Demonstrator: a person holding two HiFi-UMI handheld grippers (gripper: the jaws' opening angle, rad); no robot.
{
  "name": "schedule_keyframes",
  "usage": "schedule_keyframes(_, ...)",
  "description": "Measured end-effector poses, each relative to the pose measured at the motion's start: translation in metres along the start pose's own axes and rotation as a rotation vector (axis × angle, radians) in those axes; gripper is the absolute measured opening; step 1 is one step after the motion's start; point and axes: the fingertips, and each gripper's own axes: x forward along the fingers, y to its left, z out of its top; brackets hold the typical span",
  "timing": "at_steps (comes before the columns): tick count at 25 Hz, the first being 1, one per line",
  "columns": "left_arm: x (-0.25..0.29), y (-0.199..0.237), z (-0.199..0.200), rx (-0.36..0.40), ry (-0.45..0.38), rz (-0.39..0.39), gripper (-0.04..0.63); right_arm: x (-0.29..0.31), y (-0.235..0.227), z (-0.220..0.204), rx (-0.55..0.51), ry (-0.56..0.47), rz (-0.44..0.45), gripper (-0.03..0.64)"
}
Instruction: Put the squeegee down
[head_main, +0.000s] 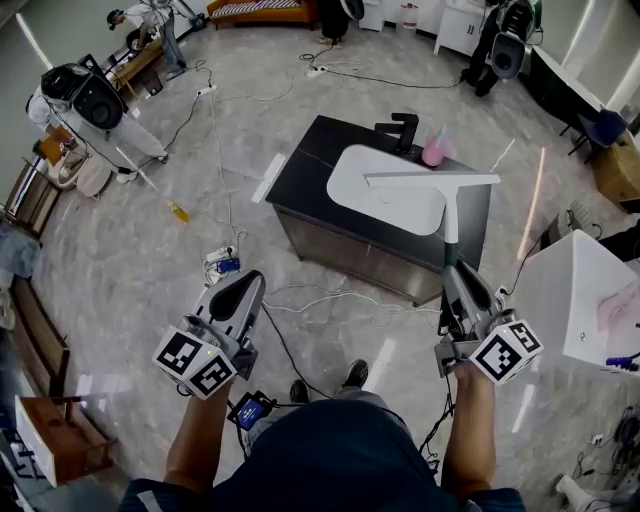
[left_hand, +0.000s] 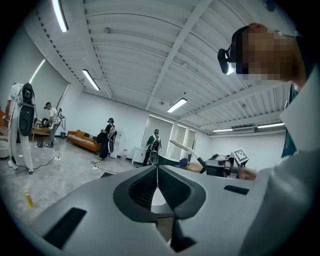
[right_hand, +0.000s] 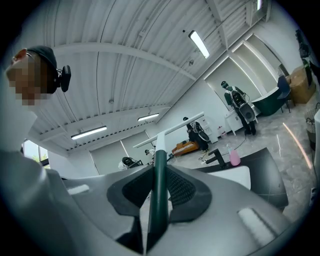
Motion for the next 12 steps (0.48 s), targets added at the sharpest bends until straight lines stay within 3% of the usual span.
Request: schedule_keyframes(12, 0.049, -0.028, -0.002, 0.020, 0.014, 0.064, 0.011, 0.014, -0.057, 0.022, 0.031, 0.029, 0.067, 0.091)
